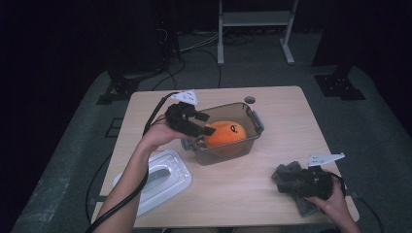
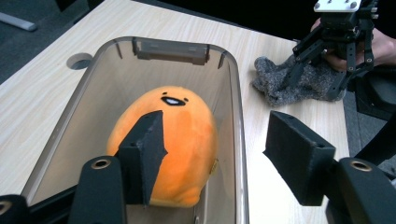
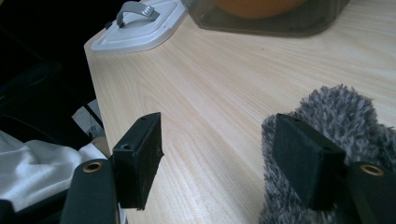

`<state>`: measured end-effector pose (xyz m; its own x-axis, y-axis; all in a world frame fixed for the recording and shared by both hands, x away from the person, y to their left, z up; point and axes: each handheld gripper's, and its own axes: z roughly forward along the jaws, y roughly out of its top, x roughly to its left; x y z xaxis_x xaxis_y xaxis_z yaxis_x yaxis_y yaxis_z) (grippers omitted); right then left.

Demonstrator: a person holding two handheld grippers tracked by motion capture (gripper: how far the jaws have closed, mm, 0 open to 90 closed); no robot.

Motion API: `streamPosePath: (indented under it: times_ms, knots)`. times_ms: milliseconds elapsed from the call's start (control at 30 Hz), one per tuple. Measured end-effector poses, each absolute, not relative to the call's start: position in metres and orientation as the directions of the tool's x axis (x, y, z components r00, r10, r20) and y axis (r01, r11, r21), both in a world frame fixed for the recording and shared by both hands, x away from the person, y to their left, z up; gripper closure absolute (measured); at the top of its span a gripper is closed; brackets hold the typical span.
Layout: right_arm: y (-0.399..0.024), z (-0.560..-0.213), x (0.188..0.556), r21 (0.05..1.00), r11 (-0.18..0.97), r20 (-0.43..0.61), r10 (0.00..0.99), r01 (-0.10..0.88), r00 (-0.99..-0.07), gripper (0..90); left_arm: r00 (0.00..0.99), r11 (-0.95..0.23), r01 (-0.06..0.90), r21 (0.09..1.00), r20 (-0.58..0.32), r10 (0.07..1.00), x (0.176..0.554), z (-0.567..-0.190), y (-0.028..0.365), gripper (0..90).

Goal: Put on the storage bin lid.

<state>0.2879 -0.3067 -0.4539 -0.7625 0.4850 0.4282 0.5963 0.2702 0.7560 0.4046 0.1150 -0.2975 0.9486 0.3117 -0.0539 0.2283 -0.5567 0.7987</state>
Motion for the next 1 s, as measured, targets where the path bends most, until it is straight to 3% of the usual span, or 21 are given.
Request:
streamPosePath:
  times_ms: [367, 1000]
  knots:
    - [-0.306, -0.455, 0.288, 0.755, 0.27, 0.429, 0.486, 0.598, -0.761, 32.3, 0.933, -0.529, 0.24, 0.814, -0.043, 0.358, 0.391, -0.3, 0.141, 23.6]
    - [-0.301, -0.453, 0.285, 0.757, 0.282, 0.416, 0.486, 0.589, -0.768, 32.1, 0.902, -0.492, 0.258, 0.832, -0.026, 0.431, 0.356, -0.305, 0.186, 16.8]
